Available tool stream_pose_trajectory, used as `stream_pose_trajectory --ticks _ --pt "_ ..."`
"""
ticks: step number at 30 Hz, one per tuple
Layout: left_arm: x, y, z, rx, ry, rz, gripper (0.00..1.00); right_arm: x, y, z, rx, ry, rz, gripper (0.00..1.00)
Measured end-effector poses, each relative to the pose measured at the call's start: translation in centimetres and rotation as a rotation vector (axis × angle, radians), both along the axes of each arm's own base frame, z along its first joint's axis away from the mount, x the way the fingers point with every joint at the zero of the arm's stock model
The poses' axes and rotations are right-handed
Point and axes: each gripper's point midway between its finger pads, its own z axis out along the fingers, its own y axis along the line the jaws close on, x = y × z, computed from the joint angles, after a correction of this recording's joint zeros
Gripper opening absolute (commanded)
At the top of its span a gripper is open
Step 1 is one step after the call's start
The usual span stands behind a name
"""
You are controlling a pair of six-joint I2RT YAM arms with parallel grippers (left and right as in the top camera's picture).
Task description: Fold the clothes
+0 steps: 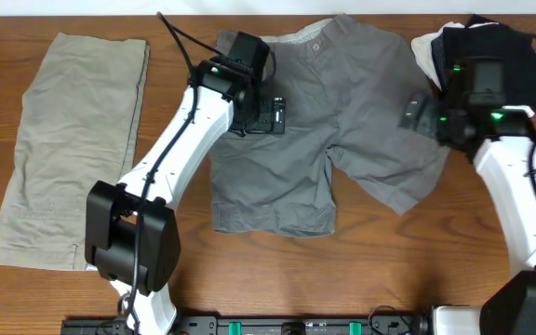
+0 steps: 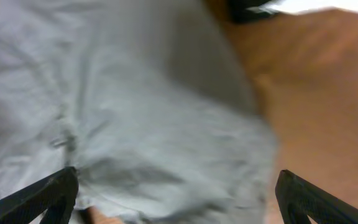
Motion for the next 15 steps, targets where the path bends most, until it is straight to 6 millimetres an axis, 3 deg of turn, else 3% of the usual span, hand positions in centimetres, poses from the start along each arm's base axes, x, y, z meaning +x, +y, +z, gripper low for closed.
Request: stream_pose_trajectory --ticks 5,11,13,15 --pt "-0.2 0.0 -0.2 0.005 0.005 -0.007 0.98 -1.4 -3.0 -2.5 0.061 0.059 -0.113 0.99" --pt "-1.6 0.7 -2.1 0.029 0.060 -0.008 0.98 -4.0 -4.6 -6.3 0.158 0.135 -0.182 0.95" --pt "-2.0 0.8 -2.6 0.036 0.075 -0.008 0.98 -4.5 -4.8 -7.5 0.194 0.133 -0.192 0.88" --pt "-2.2 0.9 -2.7 0.038 0.081 -0.008 0.98 -4.8 -4.6 -8.7 0.234 0.121 -0.193 0.72"
